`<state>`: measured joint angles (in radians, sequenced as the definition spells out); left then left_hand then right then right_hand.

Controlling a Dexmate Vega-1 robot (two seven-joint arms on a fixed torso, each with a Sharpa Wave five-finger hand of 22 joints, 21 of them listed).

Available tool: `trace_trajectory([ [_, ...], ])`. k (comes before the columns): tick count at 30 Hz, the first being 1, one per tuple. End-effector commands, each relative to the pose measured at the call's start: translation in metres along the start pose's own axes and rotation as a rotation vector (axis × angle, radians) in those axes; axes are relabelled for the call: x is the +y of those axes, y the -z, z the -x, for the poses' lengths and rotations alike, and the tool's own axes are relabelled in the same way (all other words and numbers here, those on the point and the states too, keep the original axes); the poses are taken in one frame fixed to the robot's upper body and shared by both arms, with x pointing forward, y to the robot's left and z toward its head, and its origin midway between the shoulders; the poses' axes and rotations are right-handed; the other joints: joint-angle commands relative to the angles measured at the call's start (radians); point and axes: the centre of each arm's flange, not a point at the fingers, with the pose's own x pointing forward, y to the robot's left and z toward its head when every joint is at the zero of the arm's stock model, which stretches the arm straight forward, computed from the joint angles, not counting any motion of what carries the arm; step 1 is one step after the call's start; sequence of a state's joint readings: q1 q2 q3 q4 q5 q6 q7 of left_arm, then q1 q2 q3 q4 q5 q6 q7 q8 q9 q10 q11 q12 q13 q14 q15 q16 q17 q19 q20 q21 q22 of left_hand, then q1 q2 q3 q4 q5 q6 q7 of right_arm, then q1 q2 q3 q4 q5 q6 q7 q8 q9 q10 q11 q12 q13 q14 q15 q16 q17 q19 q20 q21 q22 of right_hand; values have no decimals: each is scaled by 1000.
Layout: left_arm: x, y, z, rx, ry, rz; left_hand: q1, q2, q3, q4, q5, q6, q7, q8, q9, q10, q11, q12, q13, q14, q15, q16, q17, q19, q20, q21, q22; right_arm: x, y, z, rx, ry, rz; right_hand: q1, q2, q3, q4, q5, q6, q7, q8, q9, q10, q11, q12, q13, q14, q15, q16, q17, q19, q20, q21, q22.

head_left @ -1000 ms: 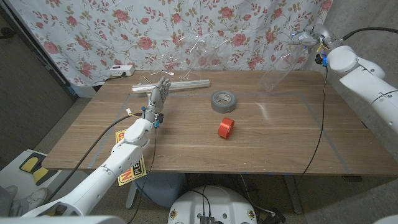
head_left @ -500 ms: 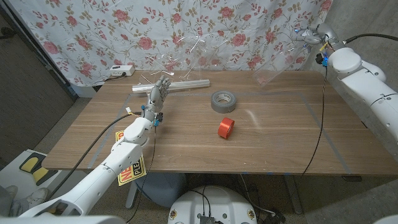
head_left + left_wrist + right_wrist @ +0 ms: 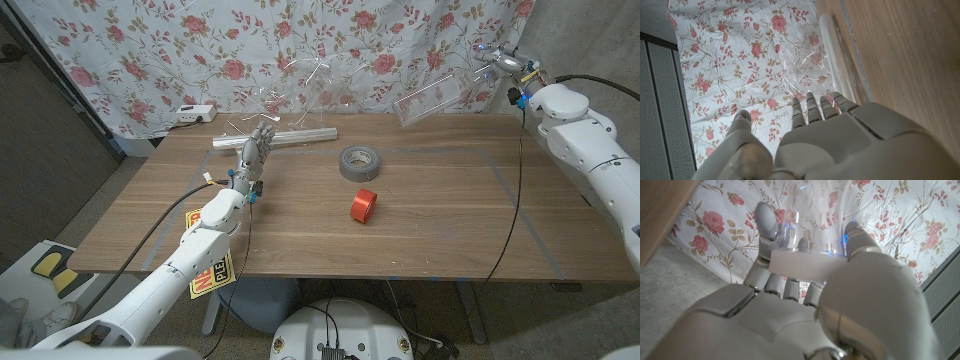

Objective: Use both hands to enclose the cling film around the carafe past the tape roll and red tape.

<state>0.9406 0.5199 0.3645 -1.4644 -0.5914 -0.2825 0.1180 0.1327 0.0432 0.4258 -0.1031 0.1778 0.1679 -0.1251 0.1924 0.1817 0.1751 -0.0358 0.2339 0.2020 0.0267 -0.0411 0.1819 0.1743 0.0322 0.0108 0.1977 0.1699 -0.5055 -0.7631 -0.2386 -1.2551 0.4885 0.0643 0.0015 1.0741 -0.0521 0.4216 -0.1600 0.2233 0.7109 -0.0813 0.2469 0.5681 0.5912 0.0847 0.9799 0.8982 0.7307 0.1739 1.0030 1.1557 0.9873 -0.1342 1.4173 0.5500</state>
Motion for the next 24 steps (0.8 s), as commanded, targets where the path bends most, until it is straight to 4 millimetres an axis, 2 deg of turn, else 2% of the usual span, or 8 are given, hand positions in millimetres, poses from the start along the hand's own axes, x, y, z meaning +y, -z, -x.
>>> trace_trajectory([
  [1,0,1,3,12,-2,-2,-7,-1,-1,2,6,4,-1,0,-1,6,-3,3,3,3,2,4,5,5,2,-2,5,2,22,2,18,-13,-244,214,205,12,1,11,94,80,-8,5,146,-145,6,2,422,-390,251,83,-8,-84,10,-8],
  [7,-1,4,3,15,0,4,-8,0,-1,2,7,4,0,-1,-1,8,-2,3,3,3,3,4,5,5,2,-2,5,6,25,2,28,-22,-343,200,205,20,8,12,87,67,-25,10,123,-144,-6,-13,400,-389,255,80,-22,-84,8,-40],
  [24,1,4,5,14,-3,3,-11,1,-1,2,7,4,0,-2,-1,7,-4,2,3,3,3,4,4,5,2,-3,5,20,30,6,61,-65,-468,184,207,33,10,8,80,57,-42,13,111,-151,1,-11,372,-389,251,77,-34,-84,18,-72],
])
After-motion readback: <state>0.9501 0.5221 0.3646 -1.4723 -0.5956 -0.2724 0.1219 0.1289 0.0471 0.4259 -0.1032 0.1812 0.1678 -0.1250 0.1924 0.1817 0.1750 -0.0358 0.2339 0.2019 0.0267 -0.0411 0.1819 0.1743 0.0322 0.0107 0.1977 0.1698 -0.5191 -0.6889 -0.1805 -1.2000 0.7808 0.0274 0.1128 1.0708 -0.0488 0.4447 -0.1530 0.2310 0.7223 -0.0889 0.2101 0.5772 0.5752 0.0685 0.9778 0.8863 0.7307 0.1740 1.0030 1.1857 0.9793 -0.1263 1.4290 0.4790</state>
